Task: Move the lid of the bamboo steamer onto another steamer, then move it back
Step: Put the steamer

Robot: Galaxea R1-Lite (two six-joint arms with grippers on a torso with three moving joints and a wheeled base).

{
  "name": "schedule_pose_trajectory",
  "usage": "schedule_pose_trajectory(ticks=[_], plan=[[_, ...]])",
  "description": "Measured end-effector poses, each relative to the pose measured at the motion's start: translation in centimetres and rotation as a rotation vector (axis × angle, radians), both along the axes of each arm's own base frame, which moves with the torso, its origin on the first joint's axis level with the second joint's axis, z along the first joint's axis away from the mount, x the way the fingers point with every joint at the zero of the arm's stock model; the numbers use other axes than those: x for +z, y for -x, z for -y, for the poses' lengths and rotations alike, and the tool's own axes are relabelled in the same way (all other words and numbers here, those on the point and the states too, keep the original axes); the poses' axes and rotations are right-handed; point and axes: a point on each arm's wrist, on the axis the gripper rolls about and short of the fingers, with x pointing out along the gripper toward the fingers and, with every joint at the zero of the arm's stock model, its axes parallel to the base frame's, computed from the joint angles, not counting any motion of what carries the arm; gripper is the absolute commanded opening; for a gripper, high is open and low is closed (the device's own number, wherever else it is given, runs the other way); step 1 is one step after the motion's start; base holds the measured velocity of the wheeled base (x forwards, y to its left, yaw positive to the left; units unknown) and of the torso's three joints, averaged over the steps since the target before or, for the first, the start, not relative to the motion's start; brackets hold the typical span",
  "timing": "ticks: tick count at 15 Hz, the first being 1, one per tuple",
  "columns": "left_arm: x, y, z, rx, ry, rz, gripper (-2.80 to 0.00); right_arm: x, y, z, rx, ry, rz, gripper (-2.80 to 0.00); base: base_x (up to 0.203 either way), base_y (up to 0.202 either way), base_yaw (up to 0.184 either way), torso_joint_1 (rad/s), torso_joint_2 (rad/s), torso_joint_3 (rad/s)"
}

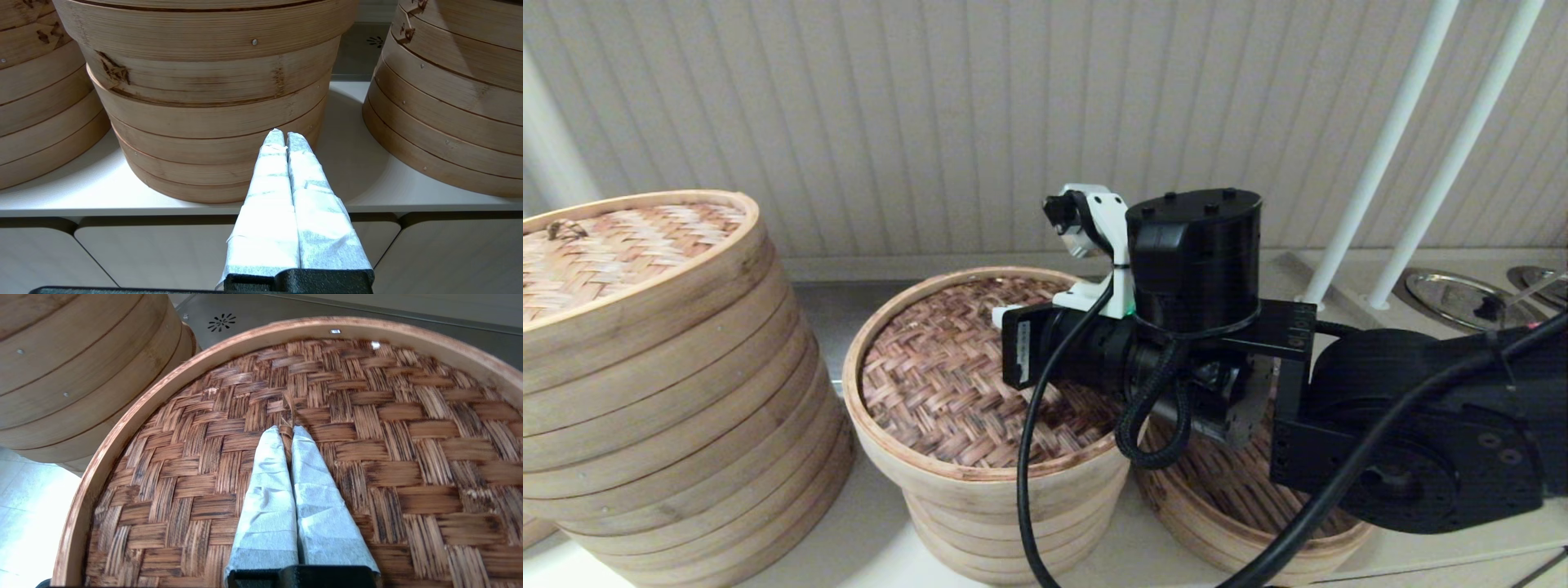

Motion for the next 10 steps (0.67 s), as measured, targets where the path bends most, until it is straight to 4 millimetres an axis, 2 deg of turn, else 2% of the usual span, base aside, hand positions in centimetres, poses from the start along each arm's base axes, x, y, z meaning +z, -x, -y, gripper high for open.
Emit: schedule_pose_trajectory(ticks=[6,10], plan=[[0.0,0.0,0.0,0.0,0.0,0.0,-2.8,-0.8,-0.69,-0.31,0.004,0.016,-0.014,-2.8,0.0,0.0,0.0,0.0,0.0,0.0],[0.0,0.0,0.0,0.001,0.0,0.0,-2.8,-0.48,-1.01,-0.61,0.005,0.008,-0.008,-2.8,0.0,0.0,0.0,0.0,0.0,0.0]])
